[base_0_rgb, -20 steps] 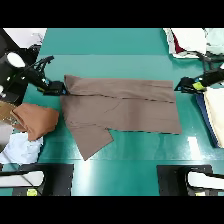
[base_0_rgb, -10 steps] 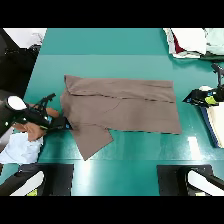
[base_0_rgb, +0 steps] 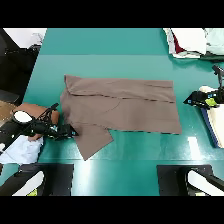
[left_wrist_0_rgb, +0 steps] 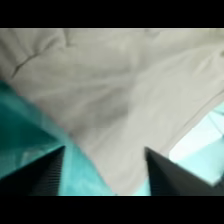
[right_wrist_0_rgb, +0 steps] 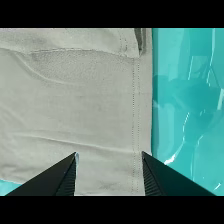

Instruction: Fold the shirts.

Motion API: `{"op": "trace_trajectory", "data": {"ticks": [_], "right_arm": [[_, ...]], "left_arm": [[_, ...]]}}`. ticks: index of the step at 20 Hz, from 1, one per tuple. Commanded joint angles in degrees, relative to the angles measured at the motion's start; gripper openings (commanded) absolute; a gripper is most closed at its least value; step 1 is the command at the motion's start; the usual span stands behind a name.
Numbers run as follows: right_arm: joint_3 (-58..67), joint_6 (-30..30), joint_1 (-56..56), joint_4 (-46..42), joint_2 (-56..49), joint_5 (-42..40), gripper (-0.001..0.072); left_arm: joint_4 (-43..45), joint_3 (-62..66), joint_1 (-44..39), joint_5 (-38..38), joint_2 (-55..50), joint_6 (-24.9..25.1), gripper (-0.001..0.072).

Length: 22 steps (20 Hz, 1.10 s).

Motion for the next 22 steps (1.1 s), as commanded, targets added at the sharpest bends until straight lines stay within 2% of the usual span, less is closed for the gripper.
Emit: {"op": "trace_trajectory", "data": {"ticks": [1, 4, 5, 6, 11, 12, 13, 14, 16, 19, 22], "right_arm": [[0.0, 0.0, 0.0, 0.0, 0.0, 0.2, 0.0449], [0.0, 0.0, 0.0, -0.1, 0.0, 0.3, 0.0449], [0.0, 0.0, 0.0, -0.3, 0.0, 0.6, 0.0448], [0.0, 0.0, -0.1, -0.7, 0.0, 1.2, 0.0449], [-3.5, 0.0, -0.3, -9.7, 0.1, 7.3, 0.0452], [-5.9, 0.0, -1.4, -9.2, 0.0, 7.6, 0.0462], [-8.6, 0.0, -3.1, -9.0, 0.0, 7.4, 0.0533], [-11.2, 0.0, -4.6, -9.0, 0.0, 6.7, 0.0566], [-16.3, -0.2, -8.5, -7.9, 0.0, 5.2, 0.0561], [-22.6, -4.2, -13.1, 0.0, 0.0, 1.7, 0.0552], [-25.3, -6.5, -13.5, 4.6, 0.0, -1.8, 0.0469]], "left_arm": [[-3.3, -0.7, -0.6, 3.2, 0.1, 4.5, 0.0289], [-3.5, -0.7, -6.1, 5.9, 0.1, 4.4, 0.0282], [-3.4, -0.7, -7.8, 7.0, 0.1, 3.8, 0.0093], [-3.4, -0.7, -8.8, 7.3, 0.1, 3.8, 0.0024], [-3.3, 0.2, -9.0, 3.4, 0.1, 3.5, 0.0023], [-3.3, 0.8, -9.0, 2.6, 0.1, 3.4, 0.0023], [-3.2, 1.4, -9.0, 2.1, 0.1, 3.5, 0.0023], [-3.2, 2.0, -9.0, 2.0, 0.1, 3.5, 0.0023], [-3.2, 3.6, -9.0, 2.3, 0.1, 3.5, 0.0023], [-3.2, 5.7, -9.0, 2.3, 0.1, 3.4, 0.0023], [-3.2, 6.7, -9.0, 2.3, 0.1, 3.4, 0.0023]]}}
